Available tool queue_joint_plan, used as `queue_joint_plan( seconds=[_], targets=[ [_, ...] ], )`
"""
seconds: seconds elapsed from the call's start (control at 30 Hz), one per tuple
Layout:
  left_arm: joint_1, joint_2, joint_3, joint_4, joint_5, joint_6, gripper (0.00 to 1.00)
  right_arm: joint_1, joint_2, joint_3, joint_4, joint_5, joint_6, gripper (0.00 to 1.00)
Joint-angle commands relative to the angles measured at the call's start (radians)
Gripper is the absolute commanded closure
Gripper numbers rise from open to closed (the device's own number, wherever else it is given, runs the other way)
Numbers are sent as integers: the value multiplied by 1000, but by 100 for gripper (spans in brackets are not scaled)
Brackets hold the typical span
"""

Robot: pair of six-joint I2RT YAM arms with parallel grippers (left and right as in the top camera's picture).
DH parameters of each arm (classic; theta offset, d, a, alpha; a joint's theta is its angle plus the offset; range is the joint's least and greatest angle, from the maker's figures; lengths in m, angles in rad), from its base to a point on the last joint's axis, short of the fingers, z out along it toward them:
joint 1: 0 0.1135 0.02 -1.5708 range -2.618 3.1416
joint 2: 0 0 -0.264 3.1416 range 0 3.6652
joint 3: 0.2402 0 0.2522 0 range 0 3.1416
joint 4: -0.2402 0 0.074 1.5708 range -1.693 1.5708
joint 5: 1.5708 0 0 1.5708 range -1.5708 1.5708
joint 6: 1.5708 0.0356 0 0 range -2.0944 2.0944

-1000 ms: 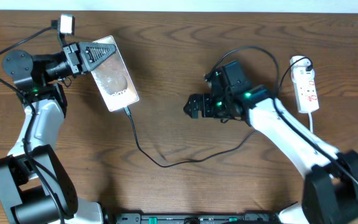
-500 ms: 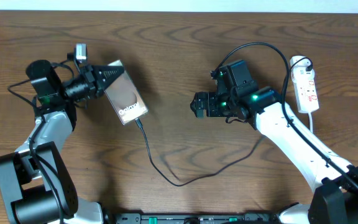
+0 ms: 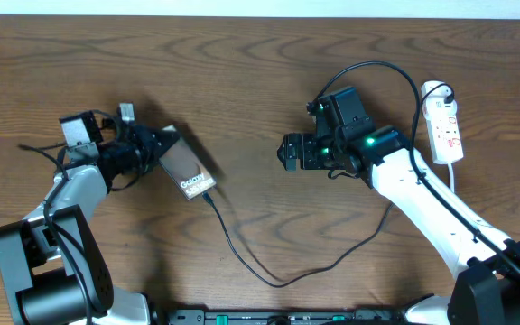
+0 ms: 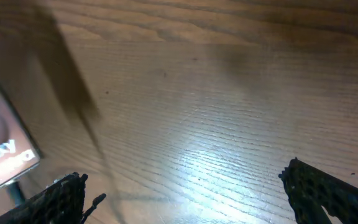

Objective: Plug charger to phone and switch on socket
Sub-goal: 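Lower the connected phone flat onto the table with the left gripper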

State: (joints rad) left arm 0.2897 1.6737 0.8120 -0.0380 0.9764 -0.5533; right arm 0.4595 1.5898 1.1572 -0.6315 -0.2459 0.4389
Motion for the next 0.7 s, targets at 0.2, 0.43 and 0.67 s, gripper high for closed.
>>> queue_joint_plan(
  seconds=[0.2,0.43,0.67],
  targets=[
    [-2,-7,7,-176,-226,101,93,4,-13,12,0,9,-10,1],
    [-1,-7,3,-219,-264,120,92,4,-13,12,3,9,-10,1],
    [-2,-7,-31,-220,-302,120,93,4,-13,12,3,9,-10,1]
  ],
)
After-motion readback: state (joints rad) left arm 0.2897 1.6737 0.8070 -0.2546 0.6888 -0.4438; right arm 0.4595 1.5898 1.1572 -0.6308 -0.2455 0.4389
